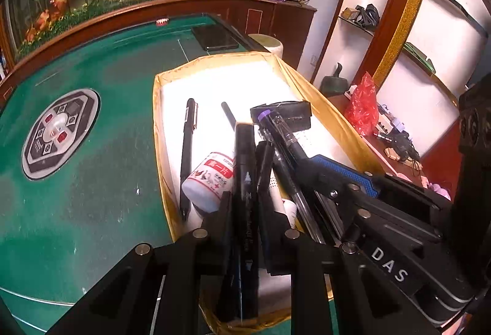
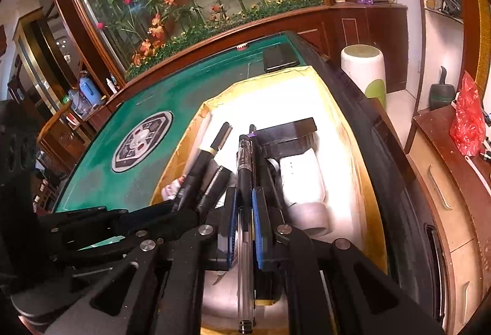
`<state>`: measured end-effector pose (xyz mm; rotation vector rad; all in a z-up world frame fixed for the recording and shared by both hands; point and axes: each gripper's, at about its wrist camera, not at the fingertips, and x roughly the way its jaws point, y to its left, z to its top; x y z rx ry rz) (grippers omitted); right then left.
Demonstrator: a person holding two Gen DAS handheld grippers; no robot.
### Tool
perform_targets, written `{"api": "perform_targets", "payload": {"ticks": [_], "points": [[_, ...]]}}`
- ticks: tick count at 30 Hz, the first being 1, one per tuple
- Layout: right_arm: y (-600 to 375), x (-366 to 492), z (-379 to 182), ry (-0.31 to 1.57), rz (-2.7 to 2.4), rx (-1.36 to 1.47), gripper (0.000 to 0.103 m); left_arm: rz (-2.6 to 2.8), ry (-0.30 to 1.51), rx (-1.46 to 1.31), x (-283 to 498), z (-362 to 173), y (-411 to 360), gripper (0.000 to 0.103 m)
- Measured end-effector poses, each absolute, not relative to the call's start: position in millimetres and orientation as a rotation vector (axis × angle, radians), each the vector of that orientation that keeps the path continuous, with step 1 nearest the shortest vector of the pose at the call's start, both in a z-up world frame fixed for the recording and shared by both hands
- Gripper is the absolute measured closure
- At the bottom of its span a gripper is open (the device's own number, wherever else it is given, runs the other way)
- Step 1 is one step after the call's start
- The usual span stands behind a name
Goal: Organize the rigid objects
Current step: 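Carry the black marker and clear pen into the tray and open both tools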
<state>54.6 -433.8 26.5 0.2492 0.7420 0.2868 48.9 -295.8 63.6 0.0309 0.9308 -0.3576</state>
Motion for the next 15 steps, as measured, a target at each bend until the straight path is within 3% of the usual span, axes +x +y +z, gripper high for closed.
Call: {"api": "perform_targets", "payload": {"ticks": [15], "points": [[-430.9, 62.5, 24.1, 0.758, 0.271, 0.246, 0.093, -0.372, 0.883, 0.073, 44.5, 61.2, -294.4, 0.087]]}}
